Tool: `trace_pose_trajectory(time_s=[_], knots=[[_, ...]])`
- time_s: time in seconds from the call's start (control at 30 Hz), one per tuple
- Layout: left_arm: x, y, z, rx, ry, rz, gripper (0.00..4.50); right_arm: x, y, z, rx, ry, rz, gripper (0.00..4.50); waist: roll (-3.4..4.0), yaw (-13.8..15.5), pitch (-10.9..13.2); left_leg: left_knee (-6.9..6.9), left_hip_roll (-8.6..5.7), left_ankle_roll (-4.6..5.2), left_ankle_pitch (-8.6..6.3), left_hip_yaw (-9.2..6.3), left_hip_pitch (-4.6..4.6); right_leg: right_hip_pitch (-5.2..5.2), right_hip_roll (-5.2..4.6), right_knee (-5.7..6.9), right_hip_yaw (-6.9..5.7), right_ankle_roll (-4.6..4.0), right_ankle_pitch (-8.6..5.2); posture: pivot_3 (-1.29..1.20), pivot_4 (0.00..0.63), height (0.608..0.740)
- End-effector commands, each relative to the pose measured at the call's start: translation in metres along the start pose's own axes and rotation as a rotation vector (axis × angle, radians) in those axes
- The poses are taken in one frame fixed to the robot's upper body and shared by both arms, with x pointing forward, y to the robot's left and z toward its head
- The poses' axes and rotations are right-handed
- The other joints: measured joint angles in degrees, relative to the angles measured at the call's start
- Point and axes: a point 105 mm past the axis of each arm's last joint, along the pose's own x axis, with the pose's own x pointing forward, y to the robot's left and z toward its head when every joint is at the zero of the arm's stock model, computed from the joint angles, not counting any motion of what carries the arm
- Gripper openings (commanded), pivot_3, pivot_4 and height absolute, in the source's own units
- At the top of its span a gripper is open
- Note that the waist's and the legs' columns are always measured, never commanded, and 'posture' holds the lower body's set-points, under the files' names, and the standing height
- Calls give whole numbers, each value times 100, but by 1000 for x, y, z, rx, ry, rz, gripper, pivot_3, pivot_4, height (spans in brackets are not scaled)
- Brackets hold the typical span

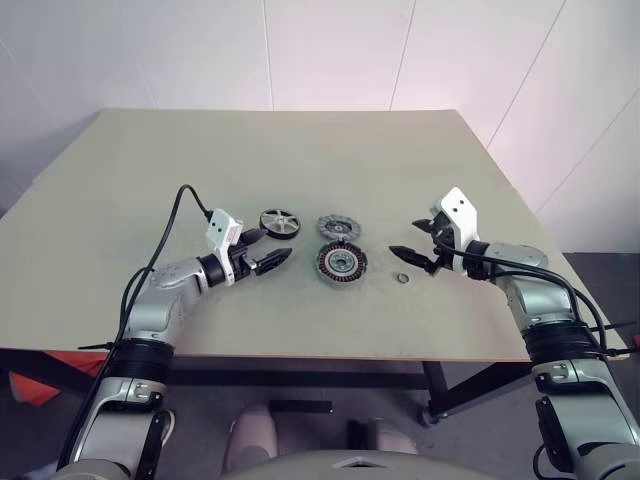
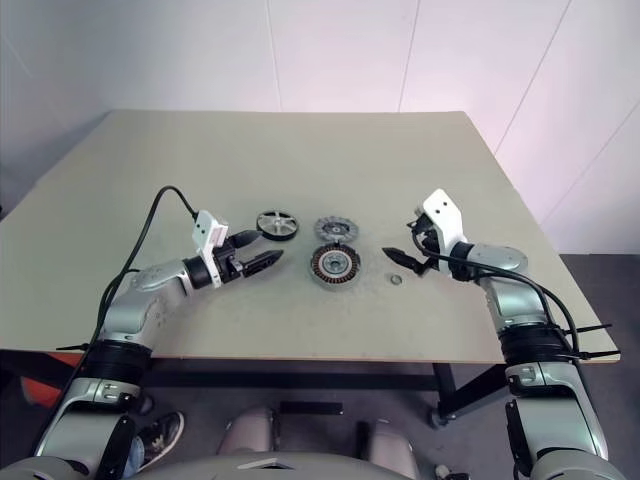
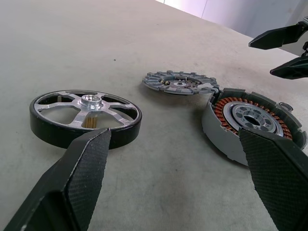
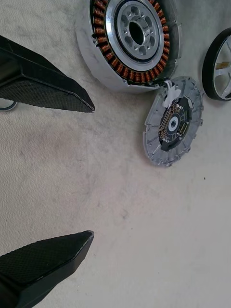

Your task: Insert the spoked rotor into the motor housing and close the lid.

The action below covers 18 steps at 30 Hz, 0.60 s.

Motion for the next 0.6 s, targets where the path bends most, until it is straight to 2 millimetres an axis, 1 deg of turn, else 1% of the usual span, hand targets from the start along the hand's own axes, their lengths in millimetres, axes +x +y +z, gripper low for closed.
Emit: trace_pose_trajectory(time_s=[0.03, 0.37, 0.43, 0.5, 0.6], knots=[[2, -1, 16, 39, -39, -12, 4469, -3, -3, 17, -37, -45, -7, 4410, 0, 0, 0, 0, 0, 0, 0, 0, 0, 0, 0, 0, 0, 0, 0, 0, 0, 740], [2, -3, 14, 40, -39, -8, 4469, -3, -2, 14, -40, -37, -4, 4410, 0, 0, 0, 2, 0, 0, 0, 0, 0, 0, 0, 1, 0, 0, 0, 0, 0, 740], [1, -3, 14, 41, -39, -8, 4469, -5, 2, 12, -35, -33, 5, 4410, 0, 0, 0, 2, 0, 0, 0, 0, 0, 0, 0, 2, 0, 0, 0, 0, 0, 740], [0, -2, 14, 42, -37, -4, 4469, -7, 9, 7, -28, -20, 33, 4410, 0, 2, 0, 2, 0, 0, 0, 0, 0, 0, 0, 2, 0, 0, 0, 0, 0, 740], [-2, -2, 14, 43, -34, 0, 4469, -12, 21, -8, -25, 24, 63, 4410, 0, 14, 0, 2, 0, 1, -1, 0, -1, 1, 0, 0, 0, 0, 0, 0, 0, 740]])
